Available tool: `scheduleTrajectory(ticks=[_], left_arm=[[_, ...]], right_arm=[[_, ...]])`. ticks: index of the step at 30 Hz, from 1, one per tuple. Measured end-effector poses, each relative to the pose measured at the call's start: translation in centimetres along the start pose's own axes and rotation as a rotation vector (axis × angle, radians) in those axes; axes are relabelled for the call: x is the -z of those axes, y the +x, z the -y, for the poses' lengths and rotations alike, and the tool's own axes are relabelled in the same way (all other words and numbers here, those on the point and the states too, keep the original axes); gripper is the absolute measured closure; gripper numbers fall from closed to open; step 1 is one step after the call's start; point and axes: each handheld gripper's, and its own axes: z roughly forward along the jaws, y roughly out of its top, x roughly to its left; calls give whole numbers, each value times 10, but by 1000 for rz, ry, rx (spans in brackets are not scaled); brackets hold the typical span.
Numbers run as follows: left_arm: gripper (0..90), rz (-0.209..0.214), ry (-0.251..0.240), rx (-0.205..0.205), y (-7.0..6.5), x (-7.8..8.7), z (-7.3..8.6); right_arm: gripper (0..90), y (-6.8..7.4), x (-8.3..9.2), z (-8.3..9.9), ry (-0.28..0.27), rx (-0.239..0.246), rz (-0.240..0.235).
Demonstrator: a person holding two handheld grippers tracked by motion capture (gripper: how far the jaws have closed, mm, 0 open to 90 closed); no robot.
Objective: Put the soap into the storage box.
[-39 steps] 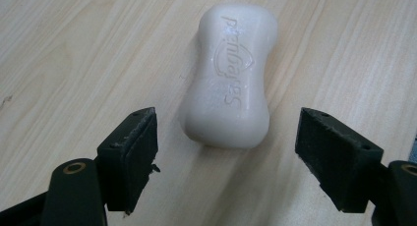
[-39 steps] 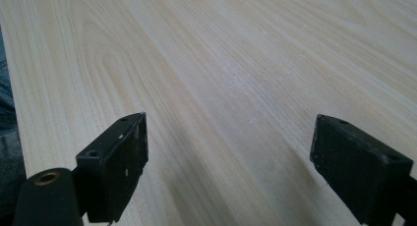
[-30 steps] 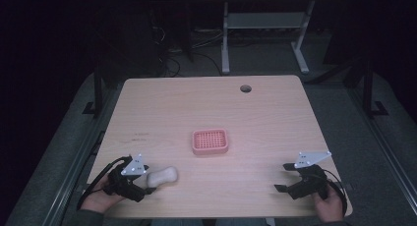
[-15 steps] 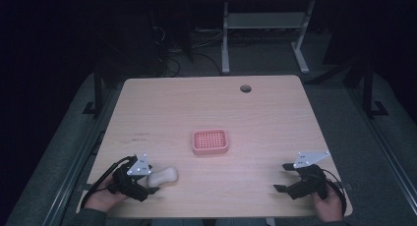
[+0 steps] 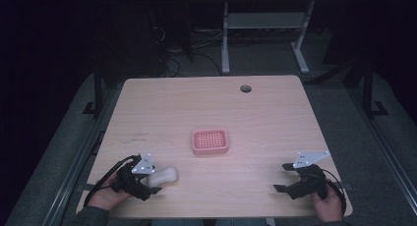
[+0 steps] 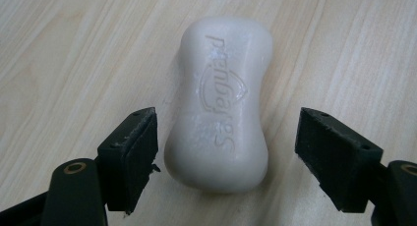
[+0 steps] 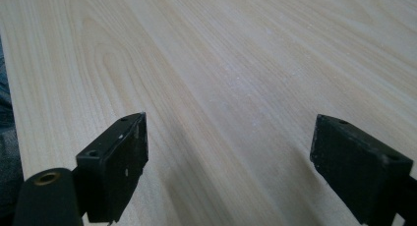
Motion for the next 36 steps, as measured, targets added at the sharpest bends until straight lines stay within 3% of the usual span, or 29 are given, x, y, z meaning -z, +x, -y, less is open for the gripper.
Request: scheduleTrajectory(ticks=[14, 36], left_arm=[[241, 21, 16, -13, 4, -9, -7], [354, 79, 38, -19, 11, -20, -14]], right_arm=[[142, 0, -1, 0, -3, 6, -2], [142, 1, -1, -1, -2, 7, -3]])
